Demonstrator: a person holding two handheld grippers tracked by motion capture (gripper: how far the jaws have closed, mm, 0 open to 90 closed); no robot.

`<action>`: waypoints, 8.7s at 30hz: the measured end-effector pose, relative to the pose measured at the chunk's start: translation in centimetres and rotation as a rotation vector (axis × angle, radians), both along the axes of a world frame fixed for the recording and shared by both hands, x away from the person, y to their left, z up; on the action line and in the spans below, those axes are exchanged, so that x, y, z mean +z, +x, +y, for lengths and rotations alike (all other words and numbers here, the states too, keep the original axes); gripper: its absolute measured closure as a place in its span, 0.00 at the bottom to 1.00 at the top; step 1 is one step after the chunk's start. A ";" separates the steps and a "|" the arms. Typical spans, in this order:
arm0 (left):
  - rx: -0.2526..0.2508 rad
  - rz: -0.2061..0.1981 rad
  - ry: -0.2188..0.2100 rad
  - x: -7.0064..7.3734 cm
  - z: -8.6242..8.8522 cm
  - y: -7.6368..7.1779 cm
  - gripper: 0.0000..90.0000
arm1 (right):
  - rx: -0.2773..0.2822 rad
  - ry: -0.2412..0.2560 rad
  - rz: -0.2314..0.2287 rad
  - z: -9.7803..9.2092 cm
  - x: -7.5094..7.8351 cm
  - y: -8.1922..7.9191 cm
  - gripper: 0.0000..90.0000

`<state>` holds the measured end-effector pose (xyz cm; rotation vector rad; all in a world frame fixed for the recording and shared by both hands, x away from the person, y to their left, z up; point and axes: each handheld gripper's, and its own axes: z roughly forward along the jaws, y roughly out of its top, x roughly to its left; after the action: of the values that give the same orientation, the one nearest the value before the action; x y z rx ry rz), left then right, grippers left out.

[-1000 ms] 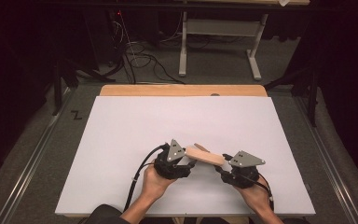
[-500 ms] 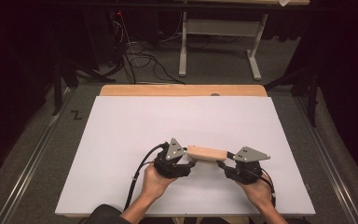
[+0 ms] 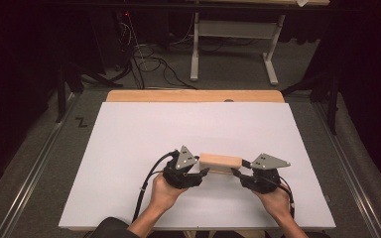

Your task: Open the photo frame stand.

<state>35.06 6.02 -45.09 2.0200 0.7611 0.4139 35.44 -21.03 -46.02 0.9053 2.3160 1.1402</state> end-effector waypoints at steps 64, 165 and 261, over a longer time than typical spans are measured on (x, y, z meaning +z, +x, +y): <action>-0.125 0.008 0.064 -0.3 -0.9 -0.6 0.61 | -0.074 0.044 0.024 -1.1 -0.9 1.4 0.66; -0.198 0.042 0.159 -1.1 -2.3 -1.7 0.59 | -0.125 0.207 0.017 -2.1 3.7 0.9 0.45; 0.114 0.187 0.166 -5.8 -3.1 6.3 0.64 | -0.125 0.292 0.107 0.3 2.9 5.5 0.43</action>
<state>41.32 2.96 -50.86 2.1996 0.9880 0.3668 40.99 -20.69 -43.10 1.2246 2.1720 1.4313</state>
